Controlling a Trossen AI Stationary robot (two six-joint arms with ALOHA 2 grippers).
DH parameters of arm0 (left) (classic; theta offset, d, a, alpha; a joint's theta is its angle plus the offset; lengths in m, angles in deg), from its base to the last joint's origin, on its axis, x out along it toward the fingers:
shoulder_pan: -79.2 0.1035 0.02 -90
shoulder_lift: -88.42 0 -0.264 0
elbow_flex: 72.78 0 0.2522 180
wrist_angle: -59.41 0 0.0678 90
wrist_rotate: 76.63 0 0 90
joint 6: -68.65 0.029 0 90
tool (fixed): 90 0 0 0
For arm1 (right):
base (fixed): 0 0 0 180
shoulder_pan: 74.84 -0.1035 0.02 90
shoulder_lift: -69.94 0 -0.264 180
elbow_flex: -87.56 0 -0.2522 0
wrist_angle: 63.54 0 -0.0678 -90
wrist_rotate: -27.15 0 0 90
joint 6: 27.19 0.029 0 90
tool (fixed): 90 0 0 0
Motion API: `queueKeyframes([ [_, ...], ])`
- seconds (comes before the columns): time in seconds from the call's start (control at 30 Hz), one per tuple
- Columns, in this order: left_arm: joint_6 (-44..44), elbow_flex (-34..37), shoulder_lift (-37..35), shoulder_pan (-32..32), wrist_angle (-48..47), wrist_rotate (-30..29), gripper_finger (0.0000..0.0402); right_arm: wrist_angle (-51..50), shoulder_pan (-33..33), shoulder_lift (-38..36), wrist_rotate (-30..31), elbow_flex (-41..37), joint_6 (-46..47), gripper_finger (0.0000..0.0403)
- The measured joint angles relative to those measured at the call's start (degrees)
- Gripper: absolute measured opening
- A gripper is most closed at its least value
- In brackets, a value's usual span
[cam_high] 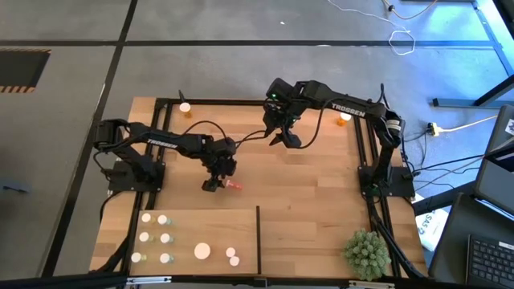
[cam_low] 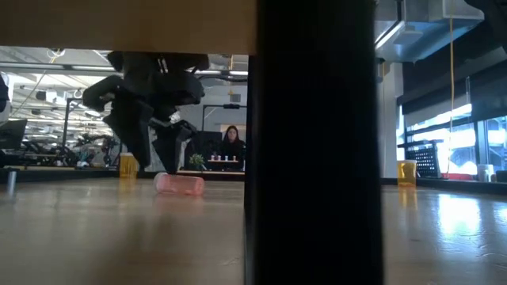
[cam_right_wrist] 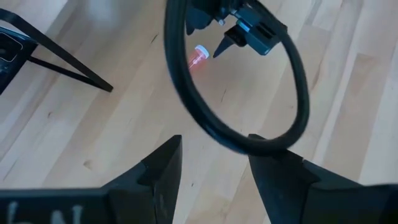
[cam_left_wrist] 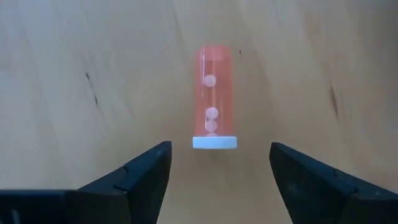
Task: Pick and place medicine bottles onto shelf by color
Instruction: Put the pink pill bottle on the shelf aligned with the other pink pill bottle
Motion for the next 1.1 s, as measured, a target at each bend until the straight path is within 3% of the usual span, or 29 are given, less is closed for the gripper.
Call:
queueKeyframes([
  [0.3, -0.14, 2.00, 1.28, -3.66, 4.48, -4.84, 0.0266, 0.00, -0.01, 0.00, 0.05, 0.00, 0.00, 0.0184],
  [1.1, -1.91, 1.91, 4.00, -4.54, 6.60, -5.52, 0.0265, 0.33, 0.01, 0.00, 0.28, 0.00, 0.00, 0.0184],
])
